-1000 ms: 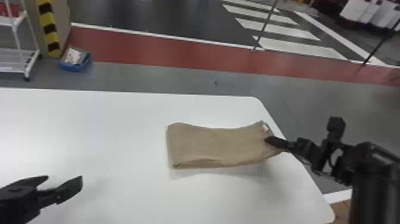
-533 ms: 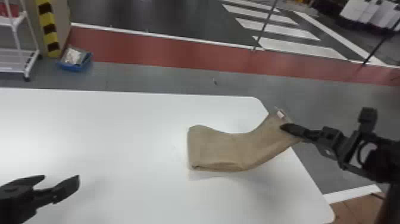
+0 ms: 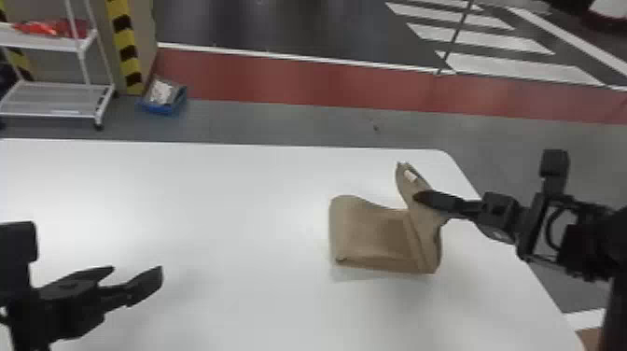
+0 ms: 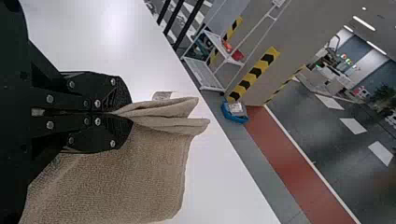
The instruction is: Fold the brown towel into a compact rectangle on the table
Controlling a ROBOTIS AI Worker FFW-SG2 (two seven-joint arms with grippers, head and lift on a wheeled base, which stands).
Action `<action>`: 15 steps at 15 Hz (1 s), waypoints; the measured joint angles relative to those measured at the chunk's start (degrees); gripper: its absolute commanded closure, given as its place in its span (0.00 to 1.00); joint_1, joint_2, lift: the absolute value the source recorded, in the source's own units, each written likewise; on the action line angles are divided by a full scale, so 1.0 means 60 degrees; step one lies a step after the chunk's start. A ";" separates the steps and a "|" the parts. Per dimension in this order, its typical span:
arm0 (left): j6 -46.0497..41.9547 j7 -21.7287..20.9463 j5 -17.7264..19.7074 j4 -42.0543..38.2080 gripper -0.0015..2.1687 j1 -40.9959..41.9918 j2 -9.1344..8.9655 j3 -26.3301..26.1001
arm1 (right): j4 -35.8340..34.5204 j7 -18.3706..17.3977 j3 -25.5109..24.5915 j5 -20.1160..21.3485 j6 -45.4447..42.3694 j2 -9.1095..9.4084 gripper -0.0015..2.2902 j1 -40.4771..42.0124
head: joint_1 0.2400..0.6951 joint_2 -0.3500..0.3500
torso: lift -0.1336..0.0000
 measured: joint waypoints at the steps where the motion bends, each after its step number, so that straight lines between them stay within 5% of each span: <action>1: 0.0000 0.0004 0.0002 0.0019 0.02 -0.0024 0.0000 0.0029 | -0.0033 -0.0039 0.0286 0.0122 -0.0205 0.0080 0.53 0.0038 | 1.00 0.23 | 0.07; 7: -0.0044 0.0004 0.0012 0.0127 0.02 -0.0083 0.0000 0.0077 | -0.0042 -0.0161 0.1405 0.0343 -0.0849 0.0710 0.53 -0.0091 | 1.00 0.36 | 0.07; 12: -0.0098 0.0004 0.0013 0.0215 0.02 -0.0137 0.0000 0.0110 | -0.0124 -0.0128 0.3016 0.0967 -0.0945 0.0762 0.52 0.0214 | 1.00 0.45 | 0.07; 13: -0.0109 0.0003 0.0019 0.0243 0.02 -0.0153 0.0000 0.0109 | -0.0126 -0.0136 0.3375 0.1201 -0.1095 0.0777 0.48 0.0280 | 1.00 0.46 | 0.07; 15: -0.0116 -0.0004 0.0037 0.0275 0.02 -0.0163 0.0000 0.0104 | -0.0125 -0.0131 0.3836 0.1574 -0.1422 0.0936 0.09 0.0366 | 1.00 0.50 | 0.07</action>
